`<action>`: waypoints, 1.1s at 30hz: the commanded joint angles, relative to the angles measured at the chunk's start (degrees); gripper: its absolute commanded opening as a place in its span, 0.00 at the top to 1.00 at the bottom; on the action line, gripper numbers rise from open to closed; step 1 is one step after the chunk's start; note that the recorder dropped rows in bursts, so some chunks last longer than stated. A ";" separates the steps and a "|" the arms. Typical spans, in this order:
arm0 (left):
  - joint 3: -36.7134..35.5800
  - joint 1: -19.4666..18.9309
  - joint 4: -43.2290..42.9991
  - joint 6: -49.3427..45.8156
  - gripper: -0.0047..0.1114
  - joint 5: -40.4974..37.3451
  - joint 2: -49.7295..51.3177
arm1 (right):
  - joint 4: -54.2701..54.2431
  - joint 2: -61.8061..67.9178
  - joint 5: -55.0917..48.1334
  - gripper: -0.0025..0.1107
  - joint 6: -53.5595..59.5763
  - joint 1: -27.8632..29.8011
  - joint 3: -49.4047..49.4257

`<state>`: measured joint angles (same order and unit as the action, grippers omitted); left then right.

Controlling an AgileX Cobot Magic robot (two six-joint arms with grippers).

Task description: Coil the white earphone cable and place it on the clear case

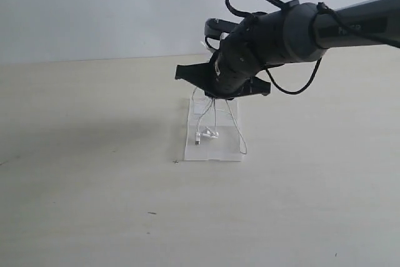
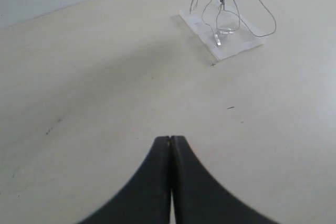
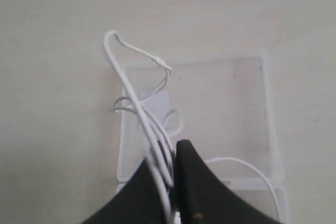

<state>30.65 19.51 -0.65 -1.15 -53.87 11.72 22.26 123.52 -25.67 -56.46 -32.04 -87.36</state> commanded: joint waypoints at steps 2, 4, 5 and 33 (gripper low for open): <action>0.00 -0.18 -0.08 0.43 0.96 -0.20 -0.38 | -10.08 3.51 -6.44 0.98 10.29 0.37 -3.95; 0.00 -0.18 -0.08 0.43 0.96 -0.20 -0.38 | -10.58 3.66 -9.85 0.98 12.22 0.37 -4.99; 0.00 -0.18 -0.08 0.43 0.96 -0.20 -0.38 | -10.58 3.66 -11.08 0.98 13.12 0.37 -5.44; 0.00 -0.18 -0.08 0.30 0.96 -1.43 -0.38 | -12.85 3.66 -28.44 0.39 20.18 0.79 -17.09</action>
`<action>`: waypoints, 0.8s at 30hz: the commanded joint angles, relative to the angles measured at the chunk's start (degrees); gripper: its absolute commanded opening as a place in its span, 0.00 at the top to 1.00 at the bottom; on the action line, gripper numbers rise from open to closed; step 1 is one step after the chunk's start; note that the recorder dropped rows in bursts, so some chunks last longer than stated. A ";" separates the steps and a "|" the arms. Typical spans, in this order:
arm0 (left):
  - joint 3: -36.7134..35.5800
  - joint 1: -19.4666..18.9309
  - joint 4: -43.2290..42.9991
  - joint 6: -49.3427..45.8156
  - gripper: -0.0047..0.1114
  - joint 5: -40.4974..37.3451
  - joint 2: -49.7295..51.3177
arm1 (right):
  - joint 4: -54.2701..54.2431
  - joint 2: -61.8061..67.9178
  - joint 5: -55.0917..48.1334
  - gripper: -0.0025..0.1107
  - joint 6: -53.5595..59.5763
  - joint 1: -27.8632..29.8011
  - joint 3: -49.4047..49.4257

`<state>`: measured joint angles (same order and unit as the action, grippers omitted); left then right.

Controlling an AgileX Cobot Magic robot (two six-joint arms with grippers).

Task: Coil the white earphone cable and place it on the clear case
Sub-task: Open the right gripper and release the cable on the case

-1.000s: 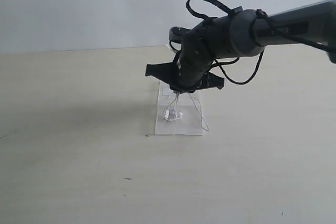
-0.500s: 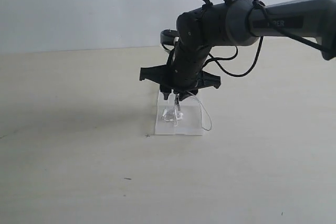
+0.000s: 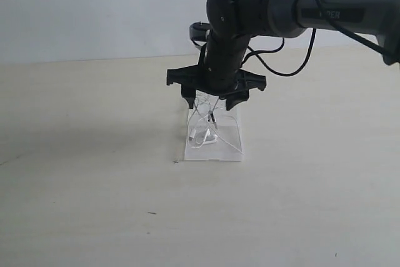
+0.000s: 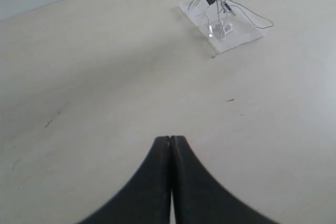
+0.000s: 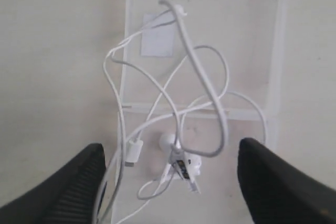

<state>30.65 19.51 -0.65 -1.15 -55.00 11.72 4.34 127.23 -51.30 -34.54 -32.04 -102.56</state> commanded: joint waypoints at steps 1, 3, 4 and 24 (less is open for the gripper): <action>0.00 -0.18 -0.08 0.30 0.96 -0.29 -0.38 | 5.87 -0.04 -3.69 0.39 -2.04 0.92 -2.18; 0.00 -0.18 -0.08 0.30 0.96 -0.58 -0.38 | 7.29 -0.04 -5.90 0.39 -2.04 1.17 -2.44; 0.00 -0.18 -0.08 0.30 0.96 -0.72 -0.38 | 8.02 -0.04 -7.02 0.39 -2.04 1.33 -2.44; 0.00 -0.18 -0.08 0.30 0.96 0.68 -0.38 | 5.90 -5.07 -9.05 0.39 1.77 1.42 -2.44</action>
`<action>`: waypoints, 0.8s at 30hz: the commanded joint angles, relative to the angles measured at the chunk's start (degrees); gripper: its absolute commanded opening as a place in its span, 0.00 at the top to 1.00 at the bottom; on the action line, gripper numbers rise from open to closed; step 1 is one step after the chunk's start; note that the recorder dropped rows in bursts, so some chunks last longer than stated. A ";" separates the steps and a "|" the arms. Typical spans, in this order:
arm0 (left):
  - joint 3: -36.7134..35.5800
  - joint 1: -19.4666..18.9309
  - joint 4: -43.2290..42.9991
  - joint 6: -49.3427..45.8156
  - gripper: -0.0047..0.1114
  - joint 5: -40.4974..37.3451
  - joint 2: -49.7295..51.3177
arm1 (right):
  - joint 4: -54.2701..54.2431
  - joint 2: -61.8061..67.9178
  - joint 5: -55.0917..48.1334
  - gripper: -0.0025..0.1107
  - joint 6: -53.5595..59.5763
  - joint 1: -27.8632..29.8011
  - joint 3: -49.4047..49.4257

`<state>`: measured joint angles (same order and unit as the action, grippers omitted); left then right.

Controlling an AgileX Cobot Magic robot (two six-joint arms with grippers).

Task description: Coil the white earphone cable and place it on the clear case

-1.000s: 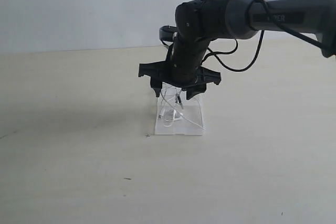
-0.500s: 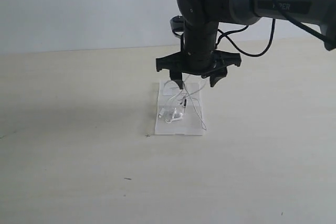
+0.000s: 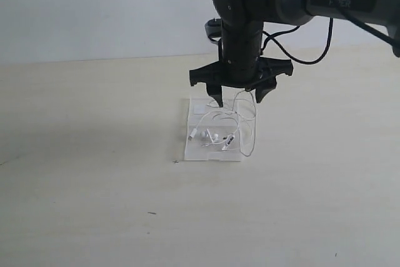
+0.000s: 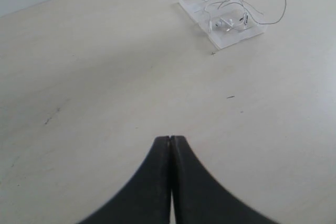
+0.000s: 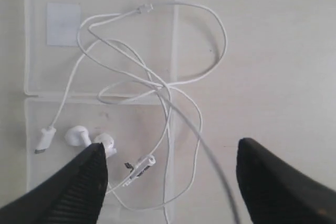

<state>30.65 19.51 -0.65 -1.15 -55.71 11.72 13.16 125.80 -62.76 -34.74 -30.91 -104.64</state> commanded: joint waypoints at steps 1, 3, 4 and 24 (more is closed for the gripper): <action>0.00 -0.18 -0.08 0.30 0.96 1.53 -0.38 | -5.44 -4.34 3.99 0.39 2.50 0.29 -0.37; 0.00 -0.18 -0.08 0.30 0.96 1.94 -0.38 | -12.36 -5.80 7.47 0.39 6.91 0.29 -0.37; 0.00 -0.18 -0.08 0.30 0.96 2.06 -0.38 | -14.80 -6.30 8.52 0.39 9.64 0.29 -0.37; 0.00 -0.18 -0.08 0.30 0.96 1.45 -0.38 | -4.91 -17.53 -7.21 0.80 28.75 0.29 2.91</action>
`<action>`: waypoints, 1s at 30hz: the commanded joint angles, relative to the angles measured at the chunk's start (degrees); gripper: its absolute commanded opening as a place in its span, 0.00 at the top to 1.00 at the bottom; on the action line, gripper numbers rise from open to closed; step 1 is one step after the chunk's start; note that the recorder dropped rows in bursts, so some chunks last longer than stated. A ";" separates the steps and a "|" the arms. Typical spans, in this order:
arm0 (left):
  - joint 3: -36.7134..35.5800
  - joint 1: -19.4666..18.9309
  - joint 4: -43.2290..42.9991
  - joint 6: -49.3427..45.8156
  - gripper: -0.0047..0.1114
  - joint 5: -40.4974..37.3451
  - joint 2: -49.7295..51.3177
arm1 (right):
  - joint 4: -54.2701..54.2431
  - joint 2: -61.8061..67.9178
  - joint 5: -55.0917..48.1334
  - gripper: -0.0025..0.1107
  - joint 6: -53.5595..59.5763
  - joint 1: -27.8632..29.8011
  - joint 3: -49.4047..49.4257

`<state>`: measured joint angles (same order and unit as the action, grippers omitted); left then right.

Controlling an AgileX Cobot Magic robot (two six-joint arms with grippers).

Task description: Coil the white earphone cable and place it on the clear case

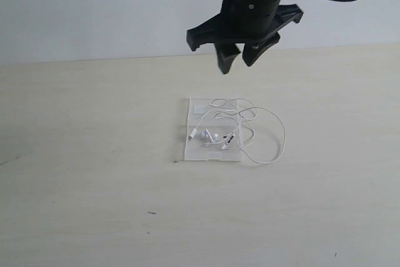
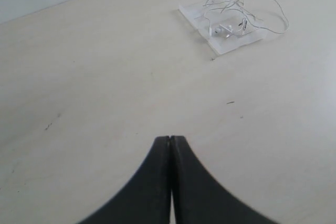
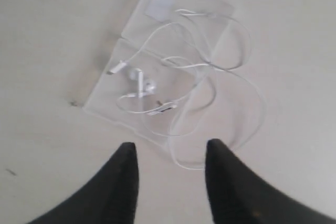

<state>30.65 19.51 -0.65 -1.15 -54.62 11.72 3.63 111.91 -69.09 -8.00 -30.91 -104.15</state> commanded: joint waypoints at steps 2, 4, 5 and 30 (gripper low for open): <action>0.00 -0.18 -0.08 0.30 0.96 0.37 -0.38 | 4.33 -5.87 -0.88 0.94 2.83 0.29 4.36; 0.00 -0.18 -0.08 0.30 0.96 0.37 -0.38 | 4.33 -8.41 -0.88 0.98 2.71 0.29 7.27; 0.00 -0.18 -0.08 0.30 0.96 0.37 -0.38 | 4.33 -10.03 -0.88 0.98 2.43 0.29 9.33; 0.00 -0.18 -0.08 0.30 0.96 0.37 -0.38 | 4.85 -34.52 -0.88 0.98 -2.22 0.29 35.80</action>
<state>30.65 19.51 -0.65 -1.15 -54.62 11.72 7.44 77.74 -70.32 -10.72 -30.91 -68.60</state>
